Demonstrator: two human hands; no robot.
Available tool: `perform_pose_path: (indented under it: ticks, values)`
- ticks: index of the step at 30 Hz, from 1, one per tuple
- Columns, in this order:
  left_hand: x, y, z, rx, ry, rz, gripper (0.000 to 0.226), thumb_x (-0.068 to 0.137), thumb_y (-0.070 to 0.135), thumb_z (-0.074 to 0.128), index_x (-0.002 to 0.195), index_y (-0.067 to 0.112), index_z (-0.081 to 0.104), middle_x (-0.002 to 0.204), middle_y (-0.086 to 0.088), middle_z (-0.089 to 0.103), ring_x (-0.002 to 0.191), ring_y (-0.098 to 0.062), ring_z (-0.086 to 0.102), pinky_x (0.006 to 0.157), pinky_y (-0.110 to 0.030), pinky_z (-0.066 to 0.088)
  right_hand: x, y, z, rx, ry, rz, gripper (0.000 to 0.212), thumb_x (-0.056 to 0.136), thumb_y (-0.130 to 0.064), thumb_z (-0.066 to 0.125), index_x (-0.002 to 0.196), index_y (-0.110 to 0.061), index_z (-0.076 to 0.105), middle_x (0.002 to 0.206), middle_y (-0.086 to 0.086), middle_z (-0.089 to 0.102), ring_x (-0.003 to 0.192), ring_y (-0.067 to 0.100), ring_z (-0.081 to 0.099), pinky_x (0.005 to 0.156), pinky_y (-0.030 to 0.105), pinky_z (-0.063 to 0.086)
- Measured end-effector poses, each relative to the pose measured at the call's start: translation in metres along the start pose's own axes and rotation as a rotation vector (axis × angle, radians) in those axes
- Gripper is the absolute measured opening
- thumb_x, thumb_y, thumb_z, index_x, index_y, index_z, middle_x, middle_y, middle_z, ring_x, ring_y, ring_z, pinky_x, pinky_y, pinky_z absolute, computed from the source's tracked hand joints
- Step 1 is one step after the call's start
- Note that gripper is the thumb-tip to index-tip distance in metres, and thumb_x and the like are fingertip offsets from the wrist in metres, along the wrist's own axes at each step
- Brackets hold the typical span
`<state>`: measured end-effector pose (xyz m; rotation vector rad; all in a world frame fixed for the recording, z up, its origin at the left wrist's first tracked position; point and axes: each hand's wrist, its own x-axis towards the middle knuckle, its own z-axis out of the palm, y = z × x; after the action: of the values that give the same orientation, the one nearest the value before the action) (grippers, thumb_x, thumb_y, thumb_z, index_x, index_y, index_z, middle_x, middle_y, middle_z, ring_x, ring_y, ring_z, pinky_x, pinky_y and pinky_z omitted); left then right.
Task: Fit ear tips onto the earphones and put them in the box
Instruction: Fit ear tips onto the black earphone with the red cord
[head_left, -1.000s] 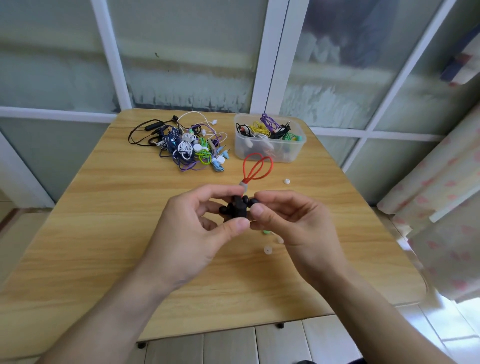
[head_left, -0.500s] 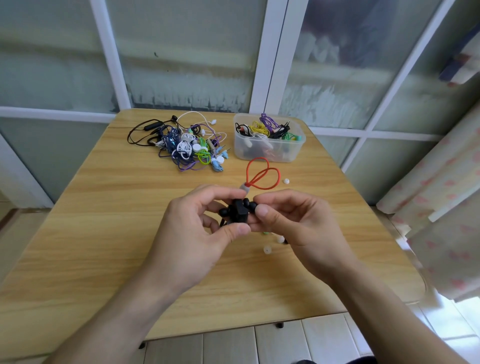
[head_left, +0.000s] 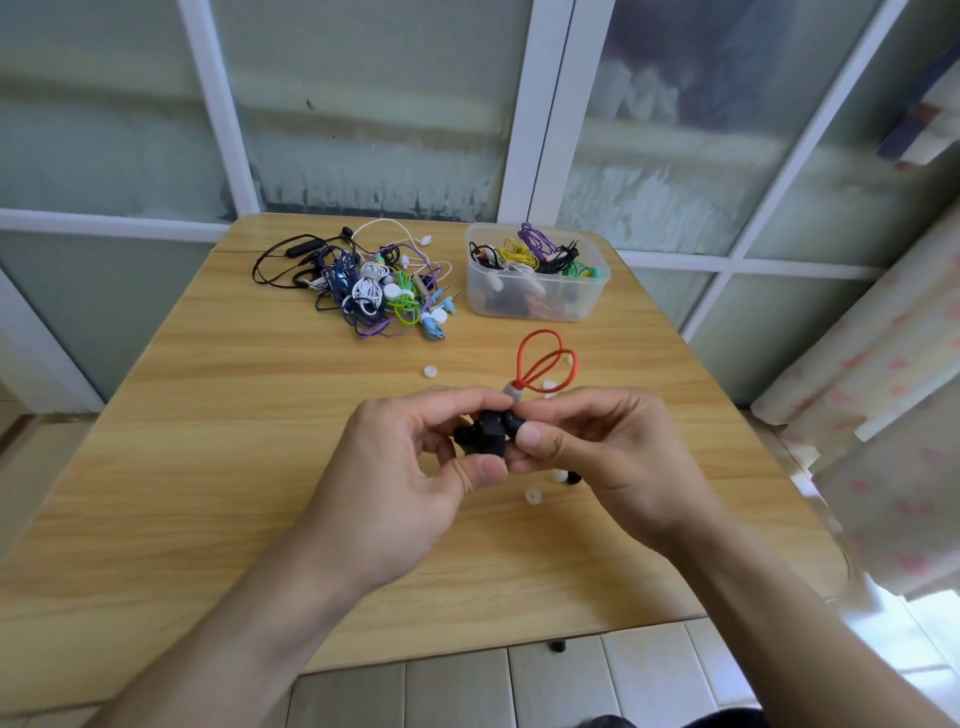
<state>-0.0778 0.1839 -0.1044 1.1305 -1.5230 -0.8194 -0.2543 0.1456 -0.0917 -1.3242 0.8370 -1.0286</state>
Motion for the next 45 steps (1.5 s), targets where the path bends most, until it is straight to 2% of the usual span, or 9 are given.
perform_pose_path:
  ticks: [10, 14, 18, 21, 27, 32, 36, 40, 45]
  values:
    - [0.0, 0.002, 0.003, 0.362, 0.128, 0.291, 0.038, 0.072, 0.007, 0.07, 0.108, 0.019, 0.07, 0.102, 0.018, 0.066, 0.076, 0.002, 0.05, 0.071, -0.02, 0.046, -0.001, 0.006, 0.011, 0.35, 0.057, 0.264, 0.021, 0.064, -0.004, 0.07, 0.084, 0.0, 0.074, 0.07, 0.014, 0.069, 0.061, 0.018, 0.069, 0.058, 0.025, 0.059]
    - [0.0, -0.002, 0.003, 0.441, 0.147, 0.3, 0.039, 0.071, 0.002, 0.073, 0.108, 0.016, 0.071, 0.102, 0.012, 0.065, 0.077, 0.01, 0.047, 0.073, -0.009, 0.04, -0.002, 0.01, 0.016, 0.215, 0.111, 0.214, 0.027, 0.071, -0.01, 0.072, 0.097, 0.0, 0.075, 0.086, 0.02, 0.073, 0.071, 0.02, 0.07, 0.063, 0.026, 0.058]
    - [0.001, -0.005, 0.001, 0.419, 0.202, 0.239, 0.044, 0.07, 0.007, 0.079, 0.11, 0.022, 0.072, 0.099, 0.015, 0.063, 0.07, 0.002, 0.051, 0.067, -0.014, 0.042, 0.0, 0.008, 0.015, 0.002, 0.148, 0.066, 0.026, 0.08, -0.005, 0.072, 0.106, -0.001, 0.07, 0.088, 0.018, 0.075, 0.072, 0.018, 0.072, 0.066, 0.025, 0.057]
    - [0.003, -0.005, 0.0, 0.369, 0.213, 0.201, 0.045, 0.069, 0.015, 0.078, 0.112, 0.026, 0.071, 0.101, 0.017, 0.064, 0.066, -0.013, 0.052, 0.067, -0.02, 0.045, 0.0, 0.007, 0.015, -0.014, 0.171, -0.012, 0.018, 0.078, -0.002, 0.072, 0.096, 0.0, 0.07, 0.077, 0.013, 0.075, 0.066, 0.018, 0.072, 0.061, 0.024, 0.057]
    - [0.003, -0.008, 0.003, 0.272, 0.206, 0.19, 0.045, 0.068, 0.017, 0.076, 0.111, 0.026, 0.07, 0.102, 0.015, 0.065, 0.069, -0.019, 0.053, 0.071, -0.028, 0.049, 0.0, 0.01, 0.016, 0.001, 0.189, -0.031, 0.023, 0.071, -0.013, 0.073, 0.09, 0.0, 0.073, 0.08, 0.019, 0.073, 0.067, 0.02, 0.069, 0.064, 0.026, 0.057]
    - [0.001, -0.004, 0.008, 0.347, 0.229, 0.269, 0.043, 0.069, 0.01, 0.077, 0.11, 0.023, 0.071, 0.101, 0.015, 0.065, 0.07, -0.009, 0.053, 0.071, -0.021, 0.048, -0.001, 0.009, 0.018, 0.322, 0.129, 0.195, 0.02, 0.069, -0.007, 0.072, 0.087, 0.0, 0.075, 0.075, 0.016, 0.067, 0.067, 0.019, 0.065, 0.068, 0.027, 0.057]
    - [0.001, -0.006, 0.01, 0.439, 0.219, 0.335, 0.047, 0.066, -0.005, 0.08, 0.109, 0.014, 0.072, 0.101, 0.009, 0.066, 0.077, 0.012, 0.049, 0.077, -0.005, 0.039, -0.001, 0.005, 0.016, 0.426, 0.072, 0.348, 0.029, 0.071, -0.01, 0.071, 0.098, -0.002, 0.071, 0.076, 0.005, 0.064, 0.06, 0.009, 0.056, 0.059, 0.019, 0.042]
    - [0.003, -0.008, 0.008, 0.356, 0.22, 0.271, 0.045, 0.068, 0.011, 0.076, 0.112, 0.022, 0.071, 0.101, 0.02, 0.064, 0.069, -0.006, 0.051, 0.072, -0.014, 0.044, 0.0, 0.009, 0.015, 0.203, 0.122, 0.159, 0.028, 0.069, -0.014, 0.075, 0.095, -0.004, 0.076, 0.074, 0.004, 0.067, 0.062, 0.011, 0.053, 0.06, 0.021, 0.042]
    - [0.006, -0.014, 0.003, 0.227, 0.19, 0.161, 0.048, 0.068, 0.021, 0.077, 0.115, 0.026, 0.07, 0.105, 0.017, 0.066, 0.068, -0.018, 0.053, 0.073, -0.024, 0.049, 0.003, 0.011, 0.008, -0.281, 0.194, -0.178, 0.02, 0.077, -0.007, 0.079, 0.091, -0.021, 0.076, 0.084, -0.006, 0.077, 0.075, 0.006, 0.07, 0.067, 0.023, 0.054]
